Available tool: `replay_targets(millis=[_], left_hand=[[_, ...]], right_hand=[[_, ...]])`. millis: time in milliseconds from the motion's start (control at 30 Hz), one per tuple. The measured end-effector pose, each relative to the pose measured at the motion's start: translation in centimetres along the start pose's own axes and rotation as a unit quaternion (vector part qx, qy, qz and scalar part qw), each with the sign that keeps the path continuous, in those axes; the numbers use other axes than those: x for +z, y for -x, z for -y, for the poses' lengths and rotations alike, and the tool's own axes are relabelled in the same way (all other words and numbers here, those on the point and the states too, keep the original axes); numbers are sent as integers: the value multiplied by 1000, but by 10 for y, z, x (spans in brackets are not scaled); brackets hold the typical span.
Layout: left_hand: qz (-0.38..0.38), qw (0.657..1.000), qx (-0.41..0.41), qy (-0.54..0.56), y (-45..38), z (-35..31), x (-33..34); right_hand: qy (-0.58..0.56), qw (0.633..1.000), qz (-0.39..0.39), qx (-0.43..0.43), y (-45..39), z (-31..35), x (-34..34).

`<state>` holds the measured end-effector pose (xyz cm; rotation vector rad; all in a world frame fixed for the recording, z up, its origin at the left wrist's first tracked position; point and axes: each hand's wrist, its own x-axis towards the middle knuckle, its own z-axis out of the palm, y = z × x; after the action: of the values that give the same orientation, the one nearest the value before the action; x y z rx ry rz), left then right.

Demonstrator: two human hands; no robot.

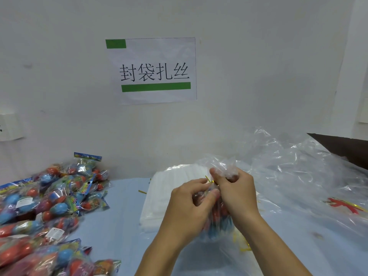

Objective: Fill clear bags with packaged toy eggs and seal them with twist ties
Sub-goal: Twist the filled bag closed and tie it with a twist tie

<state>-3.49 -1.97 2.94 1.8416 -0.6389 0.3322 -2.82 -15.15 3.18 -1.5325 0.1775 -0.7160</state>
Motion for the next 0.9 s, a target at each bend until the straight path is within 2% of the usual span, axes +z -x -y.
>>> replay_targets(millis=[100,233,367,467,567,667,733,900], left_hand=[[-9,999,-36,-7,1,1,-3],[-90,989,-98,68,-1,5,-14],[-12,956,-160,244,0,9,-14],[-41,961,-119,248,1,17,-9],[-110,959,-94,242,-3,22,-8],[-140,941,-112,286,-5,25,-9],[-136,936,-113,305,-5,25,-9],[-81,958,-80,263,-3,17,3]], right_hand=[[-15,1000,0,20,-3,1,-2],[-45,998,-40,34,-9,3,-7],[-125,988,-58,76,-12,0,-7],[-170,979,-27,111,-11,1,-2],[-197,972,60,113,-6,9,-3],[-95,974,193,73,2,14,-6],[-17,968,245,47,5,15,-11],[30,918,376,125,0,25,-40]])
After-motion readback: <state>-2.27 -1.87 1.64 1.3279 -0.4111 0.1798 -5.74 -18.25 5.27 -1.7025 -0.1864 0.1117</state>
